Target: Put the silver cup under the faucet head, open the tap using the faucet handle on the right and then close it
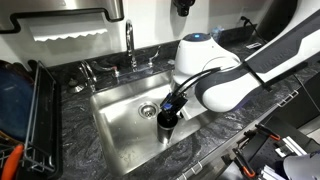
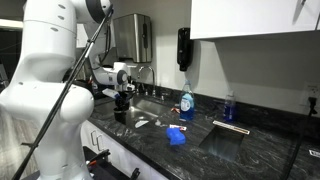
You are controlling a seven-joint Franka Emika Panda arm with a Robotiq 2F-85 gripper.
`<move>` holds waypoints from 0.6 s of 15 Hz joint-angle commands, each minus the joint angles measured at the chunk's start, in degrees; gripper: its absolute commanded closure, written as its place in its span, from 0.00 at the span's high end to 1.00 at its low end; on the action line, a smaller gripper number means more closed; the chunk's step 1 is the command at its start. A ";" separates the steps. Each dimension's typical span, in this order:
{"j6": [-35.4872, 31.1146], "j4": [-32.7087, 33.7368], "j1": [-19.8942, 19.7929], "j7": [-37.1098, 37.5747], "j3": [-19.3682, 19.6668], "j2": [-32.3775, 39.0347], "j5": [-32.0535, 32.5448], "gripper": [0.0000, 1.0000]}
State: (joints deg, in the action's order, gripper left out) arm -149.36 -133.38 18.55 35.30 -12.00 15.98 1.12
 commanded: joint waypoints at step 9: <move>-0.77 4.86 4.99 0.27 0.13 2.46 0.59 0.00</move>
State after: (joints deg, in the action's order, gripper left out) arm -149.39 -130.93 21.49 35.30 -11.65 17.50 1.14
